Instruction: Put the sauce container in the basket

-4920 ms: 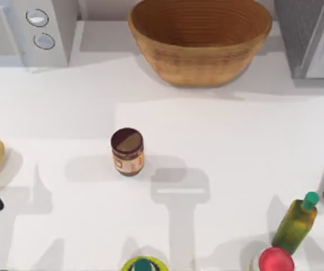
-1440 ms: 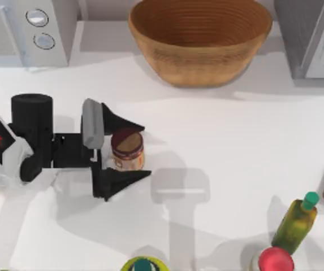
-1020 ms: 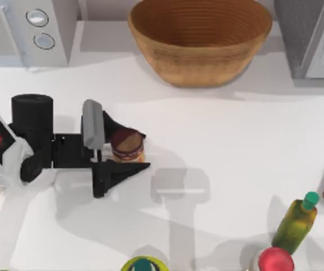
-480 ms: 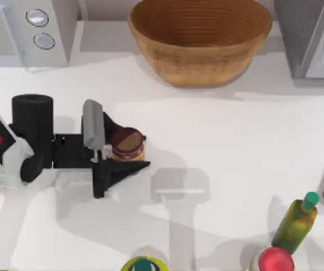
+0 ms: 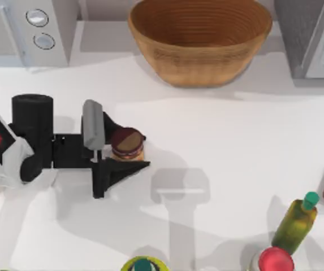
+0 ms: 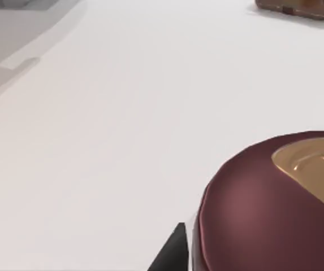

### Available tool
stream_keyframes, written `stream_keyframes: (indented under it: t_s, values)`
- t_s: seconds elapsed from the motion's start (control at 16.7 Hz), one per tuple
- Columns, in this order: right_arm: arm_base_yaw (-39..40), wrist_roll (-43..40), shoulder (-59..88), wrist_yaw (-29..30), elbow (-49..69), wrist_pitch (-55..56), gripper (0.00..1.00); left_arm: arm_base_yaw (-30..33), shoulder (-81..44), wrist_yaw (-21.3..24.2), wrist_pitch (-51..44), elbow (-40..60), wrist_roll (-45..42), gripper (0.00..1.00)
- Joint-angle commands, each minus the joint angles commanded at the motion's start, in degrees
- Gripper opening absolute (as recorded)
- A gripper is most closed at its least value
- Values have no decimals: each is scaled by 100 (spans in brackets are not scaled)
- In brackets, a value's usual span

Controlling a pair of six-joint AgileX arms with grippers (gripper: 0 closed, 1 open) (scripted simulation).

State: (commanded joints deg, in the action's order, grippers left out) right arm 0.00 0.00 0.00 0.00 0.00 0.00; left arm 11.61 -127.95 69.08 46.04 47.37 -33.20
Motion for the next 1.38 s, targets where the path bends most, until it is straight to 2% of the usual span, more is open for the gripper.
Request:
stream_keyframes:
  t_s: [0.18,0.36,0.72,1.02,1.2,1.38]
  values:
    - [0,0,0,0,0,0,100,-107,184,78,-551,-4,-471,0]
    - [0,0,0,0,0,0,100,-312,485,256,-1643,-42,-1303,0]
    - [0,0,0,0,0,0,100,-944,1479,691,-4921,-212,-3475,0]
    - [0,0,0,0,0,0,100,-1507,2559,880,-7462,-365,-5149,0]
    - [0,0,0,0,0,0,100,-1803,3057,926,-8380,-447,-5827,0]
    - [0,0,0,0,0,0,100,-1959,3273,947,-8757,-494,-6135,0]
